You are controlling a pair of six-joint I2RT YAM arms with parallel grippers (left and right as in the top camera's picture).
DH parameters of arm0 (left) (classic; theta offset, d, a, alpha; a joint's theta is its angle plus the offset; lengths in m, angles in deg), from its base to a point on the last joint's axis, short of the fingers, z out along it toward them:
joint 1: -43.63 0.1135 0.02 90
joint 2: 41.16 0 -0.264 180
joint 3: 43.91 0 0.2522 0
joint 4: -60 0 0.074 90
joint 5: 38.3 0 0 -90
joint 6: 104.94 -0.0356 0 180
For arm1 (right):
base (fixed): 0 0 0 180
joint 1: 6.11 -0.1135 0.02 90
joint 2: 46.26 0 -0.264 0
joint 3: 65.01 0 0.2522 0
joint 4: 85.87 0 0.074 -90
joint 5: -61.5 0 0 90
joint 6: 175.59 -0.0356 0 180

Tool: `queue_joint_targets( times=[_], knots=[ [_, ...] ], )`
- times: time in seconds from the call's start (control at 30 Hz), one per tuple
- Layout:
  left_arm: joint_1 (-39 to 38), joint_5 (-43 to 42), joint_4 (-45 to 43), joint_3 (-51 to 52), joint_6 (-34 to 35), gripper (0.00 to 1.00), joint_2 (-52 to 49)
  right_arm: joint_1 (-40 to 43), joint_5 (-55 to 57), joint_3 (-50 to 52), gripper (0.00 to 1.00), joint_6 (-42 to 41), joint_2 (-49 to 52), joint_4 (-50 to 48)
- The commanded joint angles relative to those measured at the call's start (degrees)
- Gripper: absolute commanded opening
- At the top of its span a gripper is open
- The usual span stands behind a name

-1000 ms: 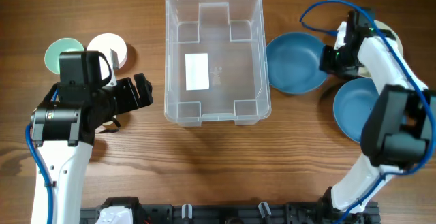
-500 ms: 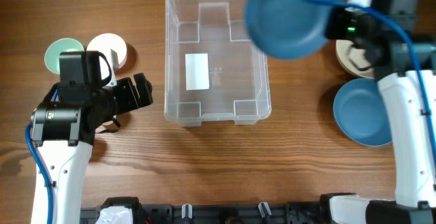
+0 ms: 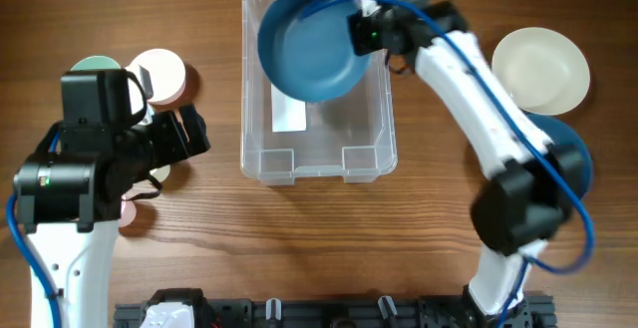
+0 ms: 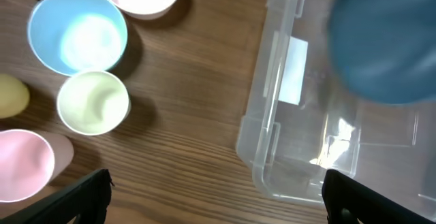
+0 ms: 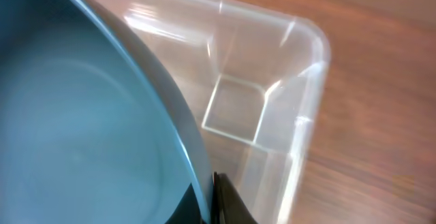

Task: Pack container
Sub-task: 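Lift the blue bowl with the right gripper and lower it into the bin, then release the bowl and move the right gripper to the cream bowl rim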

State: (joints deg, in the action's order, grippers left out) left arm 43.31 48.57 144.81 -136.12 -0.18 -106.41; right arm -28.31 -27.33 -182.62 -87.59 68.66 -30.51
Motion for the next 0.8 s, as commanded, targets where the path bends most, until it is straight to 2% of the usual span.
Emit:
queue_joint_targets(
  times=[0.0, 0.13, 0.2, 0.23, 0.3, 0.33, 0.43, 0.47, 0.57, 0.67, 0.77],
  knots=[
    [0.1, 4.7, 1.6, -1.4, 0.7, 1.00, 0.0, 0.1, 0.8, -0.4, 0.04, 0.1, 4.7, -2.5],
    [0.1, 7.8, 2.1, -1.4, -0.9, 1.00, -1.7, 0.1, 0.8, -0.4, 0.04, -1.3, 6.8, -5.1],
    [0.1, 7.8, 1.8, -1.4, -0.9, 1.00, -2.5, 0.1, 0.5, -0.4, 0.09, -1.4, 6.8, -6.6],
    [0.1, 7.8, 1.9, -1.4, -1.0, 1.00, -2.8, 0.1, 0.5, -0.4, 0.17, -1.5, 6.8, -6.8],
    [0.1, 7.8, 1.8, -1.4, -1.0, 1.00, -3.1, 0.1, 0.5, -0.4, 0.22, -1.4, 6.8, -6.4],
    [0.1, 7.8, 1.8, -1.4, -1.0, 1.00, -3.2, 0.1, 0.5, -0.4, 0.29, -1.4, 6.8, -6.1],
    [0.1, 7.8, 1.9, -1.4, -1.0, 1.00, -3.2, 0.1, 0.6, -0.4, 0.29, -1.4, 6.3, -4.8],
    [0.1, 7.8, 1.8, -1.4, -1.0, 1.00, -3.2, 0.1, 0.6, -0.4, 0.32, -1.4, 5.4, -4.2],
    [0.1, 7.8, 1.9, -1.4, -1.0, 1.00, -3.2, 1.1, 1.6, -0.5, 0.42, -1.5, -2.4, -1.8],
    [0.1, 7.8, 1.9, -1.4, -1.0, 1.00, -3.2, 5.4, 8.7, -0.5, 0.61, -7.1, -11.8, 0.3],
    [0.1, 7.8, 1.8, -1.4, -1.0, 1.00, -3.2, 15.5, 9.3, -0.5, 0.65, -14.1, -19.2, 4.5]
  ],
)
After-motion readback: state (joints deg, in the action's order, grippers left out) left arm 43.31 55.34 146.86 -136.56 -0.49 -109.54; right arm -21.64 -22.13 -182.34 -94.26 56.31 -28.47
